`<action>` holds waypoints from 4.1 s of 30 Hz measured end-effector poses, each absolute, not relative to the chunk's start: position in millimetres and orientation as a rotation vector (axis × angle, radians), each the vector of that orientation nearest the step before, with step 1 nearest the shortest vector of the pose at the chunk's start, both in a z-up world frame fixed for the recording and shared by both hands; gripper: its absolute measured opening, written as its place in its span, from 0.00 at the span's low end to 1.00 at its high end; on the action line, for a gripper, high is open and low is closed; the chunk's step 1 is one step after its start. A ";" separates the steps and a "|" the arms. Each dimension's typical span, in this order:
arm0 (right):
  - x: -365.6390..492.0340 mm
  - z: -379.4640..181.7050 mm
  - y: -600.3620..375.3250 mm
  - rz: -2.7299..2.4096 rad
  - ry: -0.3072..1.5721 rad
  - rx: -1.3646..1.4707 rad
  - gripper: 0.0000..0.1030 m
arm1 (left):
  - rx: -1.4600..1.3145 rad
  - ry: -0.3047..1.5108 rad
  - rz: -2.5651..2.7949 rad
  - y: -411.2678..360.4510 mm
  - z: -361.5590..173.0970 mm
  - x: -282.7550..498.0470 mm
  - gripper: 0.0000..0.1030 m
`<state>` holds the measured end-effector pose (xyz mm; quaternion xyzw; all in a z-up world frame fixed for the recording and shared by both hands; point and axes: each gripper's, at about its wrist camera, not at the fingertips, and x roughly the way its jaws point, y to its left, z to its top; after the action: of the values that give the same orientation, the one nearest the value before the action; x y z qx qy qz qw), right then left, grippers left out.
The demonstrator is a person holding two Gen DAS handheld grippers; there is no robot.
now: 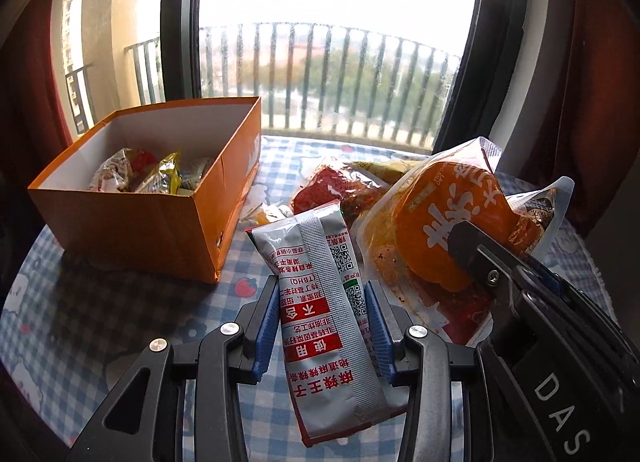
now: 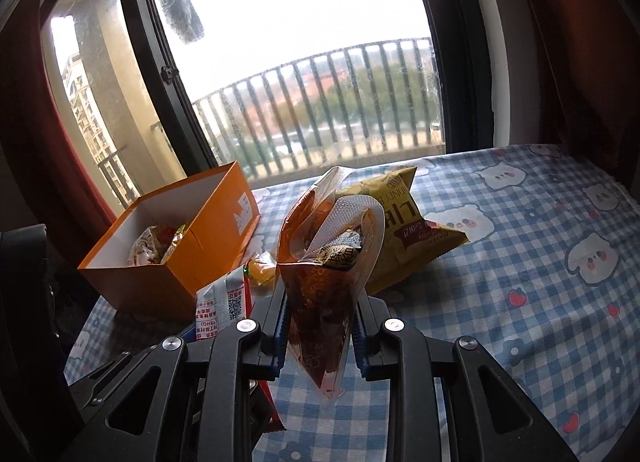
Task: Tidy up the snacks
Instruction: 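Carry both packets over the orange box and open both tools to drop them, then withdraw both tools from the box toward the remaining snacks, then grasp the yellow honey butter chips bag with the right tool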
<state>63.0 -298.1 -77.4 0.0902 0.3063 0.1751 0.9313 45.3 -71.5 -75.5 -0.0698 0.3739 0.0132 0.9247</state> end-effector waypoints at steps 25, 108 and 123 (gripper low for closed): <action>82.2 -3.2 -213.0 0.484 0.471 0.165 0.29 | -0.159 0.606 0.093 19.2 -5.1 63.5 0.41; 76.2 -16.1 -240.8 0.435 0.495 0.084 0.97 | -0.147 0.679 0.054 -25.6 -15.9 43.9 0.99; 80.3 -52.3 -295.4 0.375 0.544 0.041 0.99 | -0.127 0.697 -0.023 -83.2 -54.9 50.0 0.99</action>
<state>80.3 -295.4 -52.3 0.0202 0.2670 0.1840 0.9458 50.0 -83.2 -54.9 -0.0623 0.3415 -0.0115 0.9378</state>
